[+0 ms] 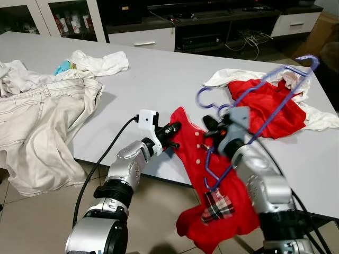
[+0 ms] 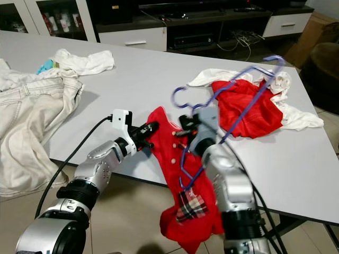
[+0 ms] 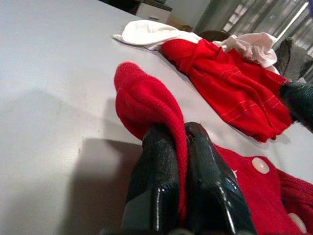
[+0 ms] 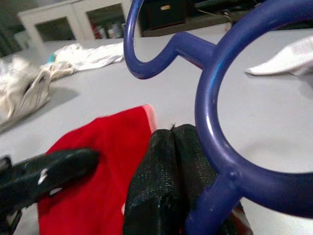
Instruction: Hang hanger
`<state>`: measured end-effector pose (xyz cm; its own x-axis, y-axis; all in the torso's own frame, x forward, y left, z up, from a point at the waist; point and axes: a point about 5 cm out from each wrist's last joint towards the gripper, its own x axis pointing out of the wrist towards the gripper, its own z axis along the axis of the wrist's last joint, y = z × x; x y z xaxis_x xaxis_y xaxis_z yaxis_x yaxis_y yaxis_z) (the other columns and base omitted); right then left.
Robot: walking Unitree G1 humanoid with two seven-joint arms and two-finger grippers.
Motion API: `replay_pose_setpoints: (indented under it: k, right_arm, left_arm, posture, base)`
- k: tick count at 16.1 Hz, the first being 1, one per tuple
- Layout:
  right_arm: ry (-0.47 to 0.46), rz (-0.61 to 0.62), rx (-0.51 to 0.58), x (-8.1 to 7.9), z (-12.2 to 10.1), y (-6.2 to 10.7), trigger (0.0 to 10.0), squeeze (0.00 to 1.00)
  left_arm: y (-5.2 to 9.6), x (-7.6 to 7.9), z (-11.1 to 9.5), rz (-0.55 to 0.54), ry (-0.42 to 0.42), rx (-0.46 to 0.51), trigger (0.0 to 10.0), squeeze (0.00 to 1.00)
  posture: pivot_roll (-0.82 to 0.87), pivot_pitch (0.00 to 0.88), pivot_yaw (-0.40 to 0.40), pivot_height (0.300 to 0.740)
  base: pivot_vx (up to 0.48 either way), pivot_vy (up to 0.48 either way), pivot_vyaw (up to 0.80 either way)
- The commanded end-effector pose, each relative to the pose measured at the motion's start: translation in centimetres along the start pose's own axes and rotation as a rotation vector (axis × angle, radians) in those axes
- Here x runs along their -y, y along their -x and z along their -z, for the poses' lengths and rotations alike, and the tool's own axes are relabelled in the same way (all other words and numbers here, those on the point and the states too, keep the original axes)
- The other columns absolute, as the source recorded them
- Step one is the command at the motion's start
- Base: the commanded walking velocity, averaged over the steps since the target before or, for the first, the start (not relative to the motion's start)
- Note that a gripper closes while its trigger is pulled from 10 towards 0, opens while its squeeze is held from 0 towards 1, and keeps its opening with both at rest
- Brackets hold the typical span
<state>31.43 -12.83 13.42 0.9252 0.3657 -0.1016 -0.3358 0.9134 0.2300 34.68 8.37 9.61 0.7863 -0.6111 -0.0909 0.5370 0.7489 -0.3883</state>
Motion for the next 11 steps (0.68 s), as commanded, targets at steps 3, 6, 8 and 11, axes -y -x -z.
replay_pose_setpoints:
  k: [3,6,8,11]
  right_arm:
    - [-0.064,0.002,0.064,0.3,-2.2,-0.1,10.0,0.0]
    - [-0.099,-0.001,0.055,0.7,-2.5,0.0,10.0,0.0]
    - [-0.122,-0.008,0.036,0.9,-2.2,0.1,10.0,0.0]
    - [-0.148,-0.038,-0.037,1.7,-1.4,0.9,10.0,0.0]
  left_arm:
    - [0.0,-0.2,-0.9,-0.03,-0.008,0.047,0.0,0.0]
    - [0.0,-0.5,-1.1,-0.063,-0.003,0.065,0.0,0.0]
    - [0.0,-0.7,-1.2,-0.077,0.001,0.072,0.0,0.0]
    - [0.2,-1.2,-1.7,-0.12,0.013,0.101,0.0,0.0]
  posture:
    - [-0.08,0.0,0.006,0.74]
    - [-0.08,0.0,0.002,0.74]
    - [-0.08,0.0,0.001,0.74]
    - [-0.08,0.0,0.002,0.74]
  base:
    - [0.0,0.0,0.0]
    - [0.0,0.0,0.0]
    - [0.0,0.0,0.0]
    - [0.0,0.0,0.0]
